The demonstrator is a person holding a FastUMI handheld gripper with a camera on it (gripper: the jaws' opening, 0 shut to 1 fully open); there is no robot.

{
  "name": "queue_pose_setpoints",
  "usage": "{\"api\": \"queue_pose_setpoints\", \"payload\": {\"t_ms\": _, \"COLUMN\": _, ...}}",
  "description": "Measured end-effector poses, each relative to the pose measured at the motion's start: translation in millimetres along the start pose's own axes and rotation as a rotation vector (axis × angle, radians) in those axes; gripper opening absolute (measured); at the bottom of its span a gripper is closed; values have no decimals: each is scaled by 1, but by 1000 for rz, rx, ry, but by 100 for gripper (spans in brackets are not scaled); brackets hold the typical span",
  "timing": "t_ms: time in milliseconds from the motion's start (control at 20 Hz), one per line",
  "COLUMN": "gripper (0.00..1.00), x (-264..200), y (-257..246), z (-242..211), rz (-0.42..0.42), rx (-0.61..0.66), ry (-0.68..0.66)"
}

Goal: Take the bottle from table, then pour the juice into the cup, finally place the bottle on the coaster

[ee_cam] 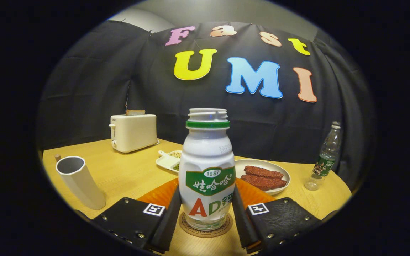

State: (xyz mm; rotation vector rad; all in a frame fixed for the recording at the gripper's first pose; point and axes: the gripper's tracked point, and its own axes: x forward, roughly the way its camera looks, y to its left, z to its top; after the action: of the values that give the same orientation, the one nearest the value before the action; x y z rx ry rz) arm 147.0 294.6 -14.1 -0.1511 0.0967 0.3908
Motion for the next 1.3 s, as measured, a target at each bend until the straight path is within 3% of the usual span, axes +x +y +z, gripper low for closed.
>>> {"api": "queue_pose_setpoints", "payload": {"t_ms": 450, "gripper": 73, "x": -9, "y": -11, "z": 20, "rz": -23, "rx": 11, "ry": -65}}
{"api": "queue_pose_setpoints", "payload": {"t_ms": 750, "gripper": 73, "x": 0, "y": -13, "z": 5, "rz": -18, "rx": 5, "ry": -22}}
{"api": "queue_pose_setpoints", "payload": {"t_ms": 850, "gripper": 99, "x": -2, "y": -13, "z": 10, "rz": -18, "rx": 9, "ry": -28}}
{"api": "queue_pose_setpoints", "payload": {"t_ms": 1050, "gripper": 97, "x": -8, "y": -21, "z": 19, "rz": -49, "rx": -24, "ry": -45}}
{"api": "queue_pose_setpoints", "payload": {"t_ms": 1300, "gripper": 97, "x": -47, "y": -30, "z": 46, "rz": -108, "rx": 50, "ry": -95}}
